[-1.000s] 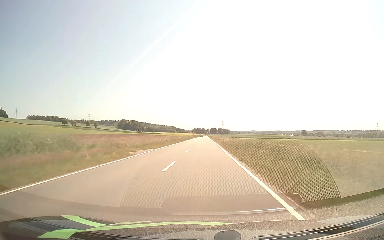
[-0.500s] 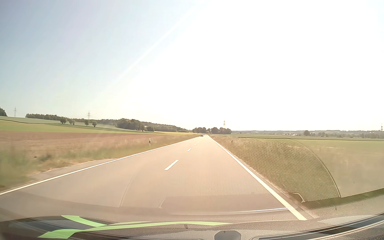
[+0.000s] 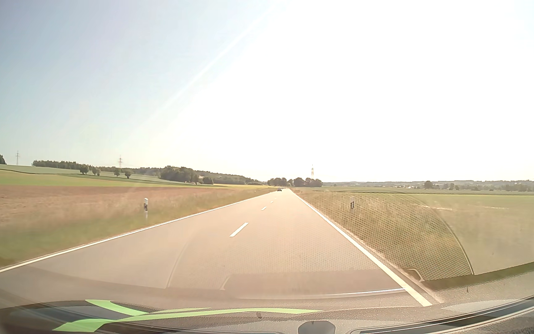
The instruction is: Follow the waypoints while adhering to traffic rules and regulations
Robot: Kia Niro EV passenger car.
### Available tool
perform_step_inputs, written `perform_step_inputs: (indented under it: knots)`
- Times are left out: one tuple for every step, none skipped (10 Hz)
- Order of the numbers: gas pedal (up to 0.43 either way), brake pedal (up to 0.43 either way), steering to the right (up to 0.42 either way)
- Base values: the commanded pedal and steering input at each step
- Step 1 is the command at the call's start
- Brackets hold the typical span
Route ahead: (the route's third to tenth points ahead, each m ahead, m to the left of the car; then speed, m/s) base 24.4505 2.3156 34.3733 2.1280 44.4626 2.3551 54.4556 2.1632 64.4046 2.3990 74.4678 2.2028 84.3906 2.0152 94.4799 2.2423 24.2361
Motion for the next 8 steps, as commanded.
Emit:
perform_step_inputs:
  knots:
    - [0.260,0.000,0.001]
    - [0.260,0.000,0.001]
    - [0.260,0.000,0.001]
    - [0.260,0.000,0.001]
    - [0.248,0.000,0.001]
    - [0.248,0.000,0.001]
    - [0.248,0.000,0.000]
    - [0.248,0.000,-0.001]
